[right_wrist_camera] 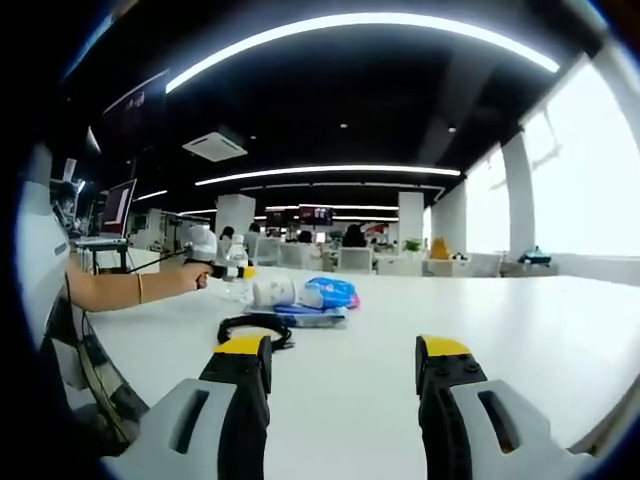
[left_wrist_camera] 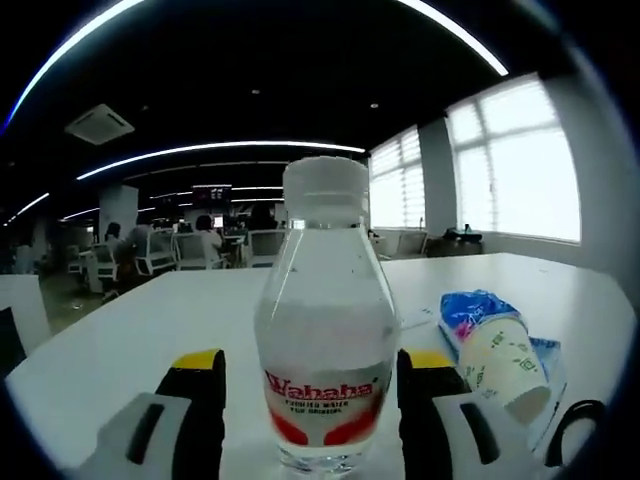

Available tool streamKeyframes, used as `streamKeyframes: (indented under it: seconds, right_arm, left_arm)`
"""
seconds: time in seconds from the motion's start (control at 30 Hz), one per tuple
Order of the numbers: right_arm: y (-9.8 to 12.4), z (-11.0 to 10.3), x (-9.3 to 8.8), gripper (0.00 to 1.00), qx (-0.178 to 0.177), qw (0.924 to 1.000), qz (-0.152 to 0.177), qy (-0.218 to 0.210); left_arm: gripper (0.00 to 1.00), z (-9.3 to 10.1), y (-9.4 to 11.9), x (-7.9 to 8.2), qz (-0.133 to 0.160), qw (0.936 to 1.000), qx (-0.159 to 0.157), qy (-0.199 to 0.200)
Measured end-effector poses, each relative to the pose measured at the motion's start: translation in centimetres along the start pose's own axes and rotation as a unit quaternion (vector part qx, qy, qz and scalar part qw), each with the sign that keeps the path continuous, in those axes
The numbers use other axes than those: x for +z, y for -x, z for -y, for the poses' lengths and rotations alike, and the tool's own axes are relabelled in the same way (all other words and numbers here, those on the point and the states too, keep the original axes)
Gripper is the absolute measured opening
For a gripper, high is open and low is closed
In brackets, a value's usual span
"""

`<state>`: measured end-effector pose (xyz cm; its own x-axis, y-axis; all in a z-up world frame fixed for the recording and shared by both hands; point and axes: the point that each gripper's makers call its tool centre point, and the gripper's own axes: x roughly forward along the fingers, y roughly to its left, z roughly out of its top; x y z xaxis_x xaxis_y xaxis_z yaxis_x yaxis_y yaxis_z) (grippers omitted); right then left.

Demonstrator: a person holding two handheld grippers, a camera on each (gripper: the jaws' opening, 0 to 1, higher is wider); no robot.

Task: Arrange the tabletop items into an orderly group along one side of the table until the central work area is clear of visible clutter.

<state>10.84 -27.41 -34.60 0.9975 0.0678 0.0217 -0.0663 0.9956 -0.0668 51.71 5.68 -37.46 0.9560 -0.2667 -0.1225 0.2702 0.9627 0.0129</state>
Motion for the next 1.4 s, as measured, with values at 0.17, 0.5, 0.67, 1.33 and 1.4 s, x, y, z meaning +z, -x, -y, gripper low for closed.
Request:
streamKeyframes:
  seconds: [0.17,0.5,0.67,1.33,1.4]
  right_arm:
    - [-0.1,-0.2,0.0,0.59,0.005,1.0,0.0,0.005]
    - [-0.9,-3.0,-0.5,0.77,0.066,0.9971,-0.013,0.035]
    - [-0.9,-3.6,-0.4,0.8,0.084,0.9959,-0.008,0.033]
    - [-1.0,-3.9,-1.3,0.8,0.097,0.9944,-0.022,0.037]
    - [-1.1,-3.9,-1.4,0.79,0.097,0.9944,-0.023,0.037]
  left_arm:
    - [0.68,0.0,-0.1,-0.1,0.0,1.0,0.001,0.001]
    - [0.67,0.6,-0.9,-0.2,-0.005,0.9999,-0.005,0.011]
    - [0.67,1.0,-1.0,0.0,-0.005,1.0,-0.006,0.0]
    - [0.49,0.7,-1.9,-1.7,-0.021,0.9998,0.008,0.0]
    - [0.49,0.6,-1.9,-1.7,-0.016,0.9998,0.007,0.001]
